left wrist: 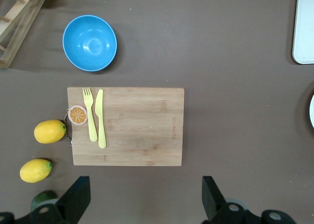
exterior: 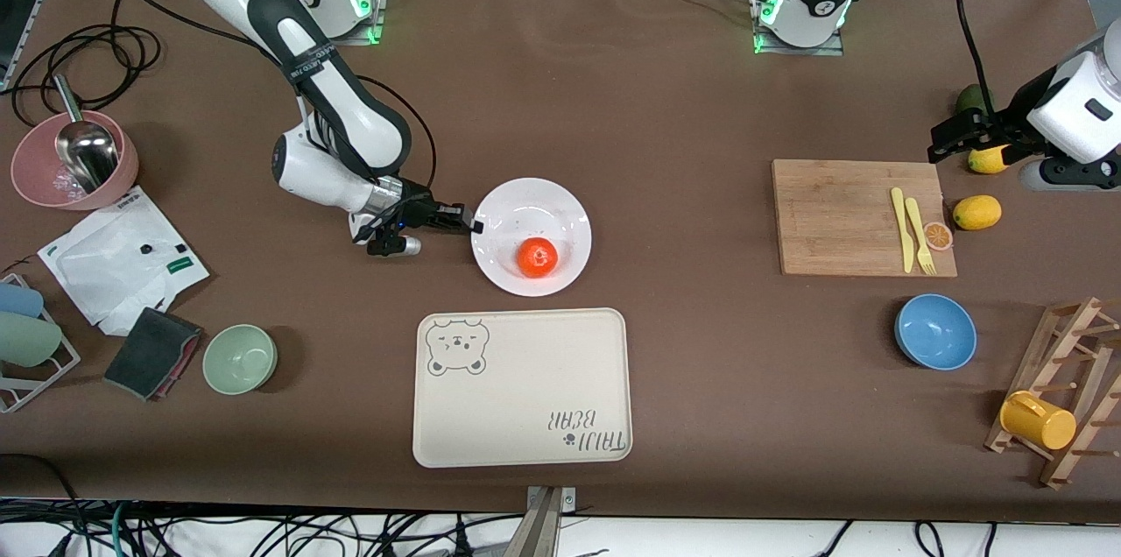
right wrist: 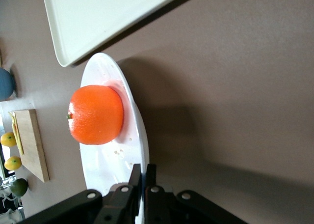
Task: Place orange and plate with both arms
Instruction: 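Grip the white plate rim with the right gripper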
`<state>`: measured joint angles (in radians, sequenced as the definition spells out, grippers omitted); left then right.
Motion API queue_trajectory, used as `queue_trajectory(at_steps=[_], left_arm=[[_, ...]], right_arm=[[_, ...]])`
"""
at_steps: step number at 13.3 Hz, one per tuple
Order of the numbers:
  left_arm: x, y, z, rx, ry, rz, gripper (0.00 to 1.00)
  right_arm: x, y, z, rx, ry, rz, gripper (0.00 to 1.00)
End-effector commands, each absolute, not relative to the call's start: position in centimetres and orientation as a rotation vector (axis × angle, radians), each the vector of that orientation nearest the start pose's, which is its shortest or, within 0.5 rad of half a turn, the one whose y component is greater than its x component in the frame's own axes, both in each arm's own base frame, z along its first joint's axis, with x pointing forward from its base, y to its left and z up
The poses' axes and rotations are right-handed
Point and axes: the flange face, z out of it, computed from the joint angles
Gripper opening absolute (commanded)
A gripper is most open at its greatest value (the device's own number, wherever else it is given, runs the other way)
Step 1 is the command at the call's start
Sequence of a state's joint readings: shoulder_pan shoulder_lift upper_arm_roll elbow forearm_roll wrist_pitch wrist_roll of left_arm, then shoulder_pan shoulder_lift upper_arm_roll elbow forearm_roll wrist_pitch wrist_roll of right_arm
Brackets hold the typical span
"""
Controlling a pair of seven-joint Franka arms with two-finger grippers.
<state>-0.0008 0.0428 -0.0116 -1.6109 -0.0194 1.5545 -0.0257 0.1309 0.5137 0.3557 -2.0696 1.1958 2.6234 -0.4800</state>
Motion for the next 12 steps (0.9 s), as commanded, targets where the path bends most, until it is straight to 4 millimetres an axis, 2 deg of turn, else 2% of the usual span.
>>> queue_trajectory(at_steps=[1,5,10,12], left_arm=[[56.4,-0.8,58.8,-3.170,-0.022,0.166,1.00],[56.3,-1.0,58.8,-3.170,-0.020,0.164,1.00],[56.1,-1.0,58.8,-3.168,-0.019,0.186,1.00],[56.1,-0.9,58.8,-3.168,-0.022,0.186,1.00]], right_arm=[[53.7,25.1,20.5,-2.362,0.236,-0.004,0.00],[54.8,24.1,21.6,-2.341,0.256,-0.008,0.00],[55.3,24.3,22.6,-2.321,0.257,-0.012,0.00],[56.3,24.0,23.4,-2.308,0.259,-0.038,0.00]])
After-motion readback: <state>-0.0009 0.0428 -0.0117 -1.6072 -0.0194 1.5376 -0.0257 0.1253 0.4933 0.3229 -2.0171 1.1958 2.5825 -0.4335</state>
